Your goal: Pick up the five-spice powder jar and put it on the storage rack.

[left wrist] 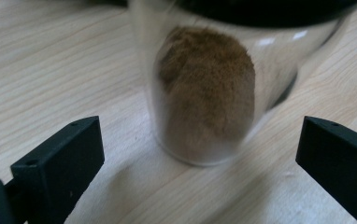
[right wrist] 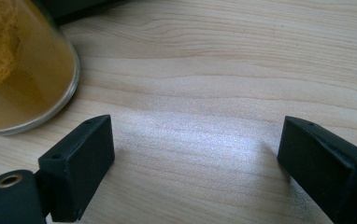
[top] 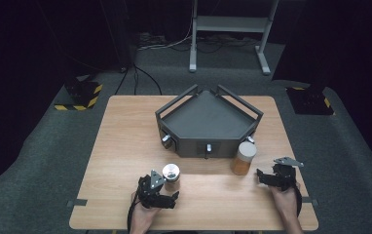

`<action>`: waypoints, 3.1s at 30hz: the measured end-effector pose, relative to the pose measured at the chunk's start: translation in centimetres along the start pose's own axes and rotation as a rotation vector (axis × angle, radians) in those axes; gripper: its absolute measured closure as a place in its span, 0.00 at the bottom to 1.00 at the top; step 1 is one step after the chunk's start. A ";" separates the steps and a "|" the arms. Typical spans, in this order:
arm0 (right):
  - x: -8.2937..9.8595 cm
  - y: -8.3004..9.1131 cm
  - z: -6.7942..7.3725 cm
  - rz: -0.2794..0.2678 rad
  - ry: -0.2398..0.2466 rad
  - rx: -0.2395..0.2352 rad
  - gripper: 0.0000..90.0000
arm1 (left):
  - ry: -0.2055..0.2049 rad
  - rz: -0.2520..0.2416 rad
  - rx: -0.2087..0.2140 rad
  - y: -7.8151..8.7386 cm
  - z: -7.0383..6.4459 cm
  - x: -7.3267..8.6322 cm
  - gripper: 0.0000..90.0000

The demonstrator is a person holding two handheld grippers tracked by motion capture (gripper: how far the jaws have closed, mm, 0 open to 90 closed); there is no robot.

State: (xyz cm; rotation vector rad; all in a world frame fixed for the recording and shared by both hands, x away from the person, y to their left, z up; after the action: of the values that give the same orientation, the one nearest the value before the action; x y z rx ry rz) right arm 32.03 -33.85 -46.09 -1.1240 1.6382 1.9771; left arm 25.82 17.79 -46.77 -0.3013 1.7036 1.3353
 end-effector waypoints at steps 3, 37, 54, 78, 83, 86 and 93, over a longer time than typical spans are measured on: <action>0.0 0.0 0.0 0.000 0.000 0.000 0.12 | -0.001 0.000 0.002 -0.3 -0.1 -0.3 0.02; 0.0 0.0 0.0 0.000 0.000 0.000 0.12 | 0.039 -0.041 -0.019 -2.3 -0.8 -1.3 0.14; 0.0 0.0 0.0 0.000 0.000 0.000 0.12 | 0.045 -0.059 -0.062 -2.4 -1.5 -1.1 0.22; 0.0 0.0 0.0 0.000 0.000 0.000 0.12 | 0.042 -0.070 -0.051 -2.5 -1.6 -1.0 0.34; 0.0 0.0 0.0 0.000 0.000 0.000 0.12 | 0.036 -0.075 -0.060 -2.4 -1.8 -0.9 0.34; 0.0 0.0 0.0 0.000 0.000 0.000 0.12 | 0.033 -0.074 -0.063 -2.4 -1.8 -0.9 0.34; 0.0 0.0 0.0 0.000 0.000 0.000 0.12 | 0.028 -0.070 -0.066 -2.4 -1.9 -1.1 0.35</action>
State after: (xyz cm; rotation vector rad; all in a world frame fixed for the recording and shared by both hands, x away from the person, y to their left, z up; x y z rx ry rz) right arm 32.03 -33.85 -46.09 -1.1240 1.6379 1.9773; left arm 27.04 14.89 -47.51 -0.4167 1.6591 1.3432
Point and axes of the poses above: each handheld gripper's, and its own axes: y roughly backward along the jaws, x roughly out of its underside, z roughly to its left, the point moved 3 cm from there along -y, roughly forward along the jaws, and after that the axes turned 5 degrees about -x, right-handed, at the moved point
